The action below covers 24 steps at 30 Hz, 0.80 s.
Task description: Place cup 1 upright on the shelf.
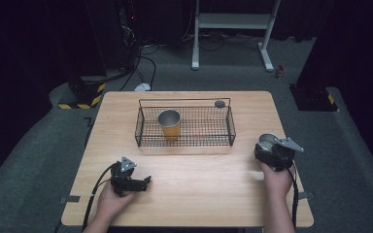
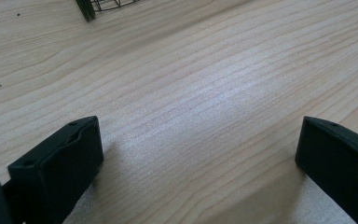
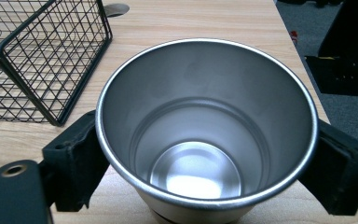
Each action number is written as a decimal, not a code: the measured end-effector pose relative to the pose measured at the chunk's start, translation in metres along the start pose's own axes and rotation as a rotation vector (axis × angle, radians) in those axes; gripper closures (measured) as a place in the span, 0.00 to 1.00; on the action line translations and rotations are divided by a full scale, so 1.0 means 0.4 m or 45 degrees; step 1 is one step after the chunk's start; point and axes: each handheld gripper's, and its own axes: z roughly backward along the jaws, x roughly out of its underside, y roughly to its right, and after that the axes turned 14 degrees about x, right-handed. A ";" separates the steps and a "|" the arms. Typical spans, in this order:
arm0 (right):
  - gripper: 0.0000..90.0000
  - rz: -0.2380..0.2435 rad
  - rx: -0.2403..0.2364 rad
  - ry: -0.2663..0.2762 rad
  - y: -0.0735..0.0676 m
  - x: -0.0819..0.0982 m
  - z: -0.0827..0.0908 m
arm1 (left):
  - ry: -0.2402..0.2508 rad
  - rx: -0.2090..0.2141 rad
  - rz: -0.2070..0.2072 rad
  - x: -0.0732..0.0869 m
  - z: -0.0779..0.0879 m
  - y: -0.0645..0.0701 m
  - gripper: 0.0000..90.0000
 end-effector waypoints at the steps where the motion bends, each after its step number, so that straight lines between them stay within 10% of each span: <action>1: 0.14 0.000 0.001 0.000 -0.001 0.000 -0.001 | 0.001 0.000 0.002 0.000 0.000 0.000 0.01; 24: 0.20 0.036 0.016 0.020 -0.018 -0.004 0.010 | 0.000 -0.001 0.000 0.000 0.000 0.000 0.01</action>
